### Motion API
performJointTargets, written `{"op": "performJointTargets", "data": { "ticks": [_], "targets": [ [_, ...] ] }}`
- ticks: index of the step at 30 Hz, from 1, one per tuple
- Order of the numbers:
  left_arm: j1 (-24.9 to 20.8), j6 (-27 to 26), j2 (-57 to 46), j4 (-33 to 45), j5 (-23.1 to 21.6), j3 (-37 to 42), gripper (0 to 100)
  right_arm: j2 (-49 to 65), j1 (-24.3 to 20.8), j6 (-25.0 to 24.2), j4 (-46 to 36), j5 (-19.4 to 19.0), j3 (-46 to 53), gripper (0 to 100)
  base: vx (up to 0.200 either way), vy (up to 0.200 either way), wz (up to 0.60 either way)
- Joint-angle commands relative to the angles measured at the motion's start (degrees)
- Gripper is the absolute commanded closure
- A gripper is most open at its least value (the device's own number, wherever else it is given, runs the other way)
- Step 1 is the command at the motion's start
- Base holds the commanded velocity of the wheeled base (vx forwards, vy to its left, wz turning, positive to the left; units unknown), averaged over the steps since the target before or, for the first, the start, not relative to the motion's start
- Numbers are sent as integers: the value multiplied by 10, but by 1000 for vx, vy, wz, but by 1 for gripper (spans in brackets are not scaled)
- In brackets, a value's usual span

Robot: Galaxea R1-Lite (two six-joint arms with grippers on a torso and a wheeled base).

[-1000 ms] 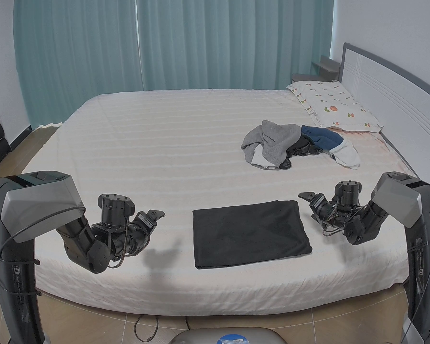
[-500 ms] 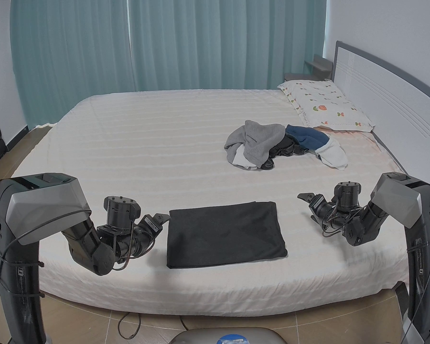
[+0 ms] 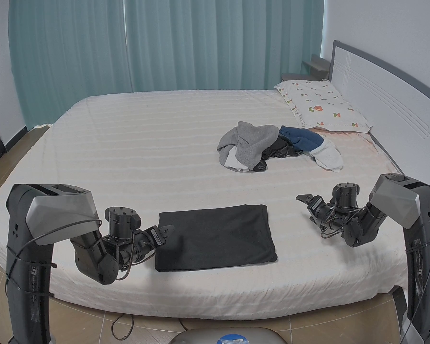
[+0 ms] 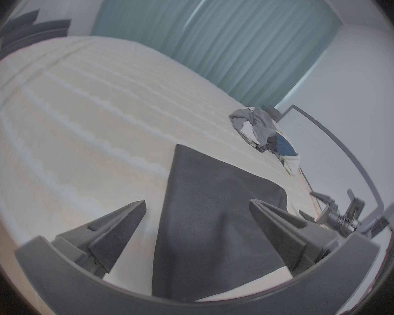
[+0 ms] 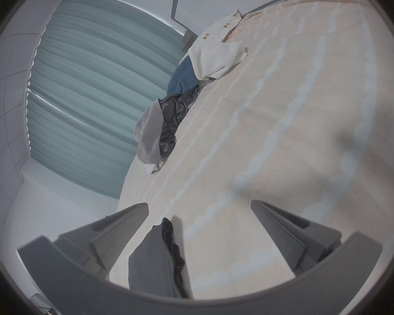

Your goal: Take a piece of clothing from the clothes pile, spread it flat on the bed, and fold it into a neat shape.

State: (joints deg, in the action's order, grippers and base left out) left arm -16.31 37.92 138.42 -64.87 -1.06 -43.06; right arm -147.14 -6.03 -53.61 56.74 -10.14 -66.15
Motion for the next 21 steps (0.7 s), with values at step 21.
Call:
{"op": "performJointTargets", "data": {
  "ticks": [21],
  "targets": [
    [1,-22,76,-69,-28,-20,0,-9,-4,4,0,0,-7,0,0,0,0]
  ]
}}
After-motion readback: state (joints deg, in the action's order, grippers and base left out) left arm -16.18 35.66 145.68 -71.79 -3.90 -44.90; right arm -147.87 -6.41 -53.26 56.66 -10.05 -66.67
